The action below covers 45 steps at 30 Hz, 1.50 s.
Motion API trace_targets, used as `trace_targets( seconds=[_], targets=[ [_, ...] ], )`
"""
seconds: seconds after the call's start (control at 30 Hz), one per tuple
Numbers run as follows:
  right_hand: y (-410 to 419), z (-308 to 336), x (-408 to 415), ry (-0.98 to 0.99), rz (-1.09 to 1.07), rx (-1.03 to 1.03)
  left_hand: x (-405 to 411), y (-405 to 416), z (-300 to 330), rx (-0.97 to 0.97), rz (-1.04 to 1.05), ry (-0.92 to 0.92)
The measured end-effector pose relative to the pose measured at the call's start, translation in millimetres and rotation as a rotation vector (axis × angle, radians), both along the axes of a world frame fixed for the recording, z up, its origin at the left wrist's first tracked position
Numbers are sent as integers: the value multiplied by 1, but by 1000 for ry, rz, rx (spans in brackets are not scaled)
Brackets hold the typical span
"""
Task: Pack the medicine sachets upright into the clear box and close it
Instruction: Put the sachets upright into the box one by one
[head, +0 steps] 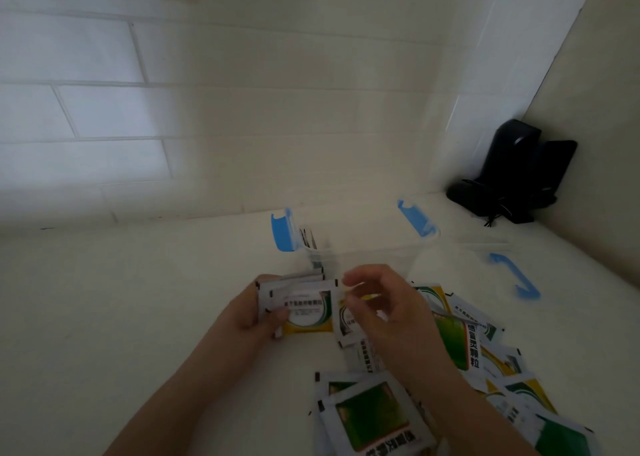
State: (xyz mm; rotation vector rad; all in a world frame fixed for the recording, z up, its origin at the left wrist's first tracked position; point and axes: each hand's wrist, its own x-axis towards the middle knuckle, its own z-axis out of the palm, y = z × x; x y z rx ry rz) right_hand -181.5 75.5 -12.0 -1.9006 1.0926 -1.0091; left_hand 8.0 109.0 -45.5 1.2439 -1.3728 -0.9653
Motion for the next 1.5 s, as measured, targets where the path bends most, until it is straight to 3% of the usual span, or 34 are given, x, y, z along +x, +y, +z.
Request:
trace_targets(
  seconds=[0.13, 0.27, 0.5, 0.6, 0.7, 0.83, 0.9, 0.97, 1.03, 1.13, 1.37, 1.43, 1.5],
  targets=[
    [-1, -12, -2, 233, 61, 127, 0, 1, -2, 5, -66, -71],
    [-2, -31, 7, 340, 48, 2, -8, 4, -6, 46, -95, -205],
    [-3, -15, -1, 379, 106, 13, -5, -1, -9, 50, -39, -350],
    [-11, -8, -17, 413, 72, 14, -1, -5, -10, 27, 64, -334],
    [-15, -8, -22, 617, 93, -32, 3, -4, -7, 55, 130, -262],
    [-19, -15, -17, 747, 170, -287, 3, -2, -5, 64, 168, -180],
    [-19, -17, -15, 722, 142, -360, 3, -2, -5, 86, 176, -114],
    [-14, -13, -13, 586, -16, -415, 3, -1, -6, 109, 183, -76],
    [-9, -2, -12, 352, -188, -343, 2, -2, -6, 124, 190, -53],
    [-4, 6, -10, 43, -202, 1, -3, -1, -4, 117, 190, -97],
    [0, 3, -3, 142, 60, 490, -7, 0, -5, 75, 158, -228],
    [0, 2, -3, 150, 110, 502, -6, -1, -5, 61, 174, -229],
    [0, 0, -1, 257, 69, 337, -5, -2, -5, 56, 161, -214]
  ],
)
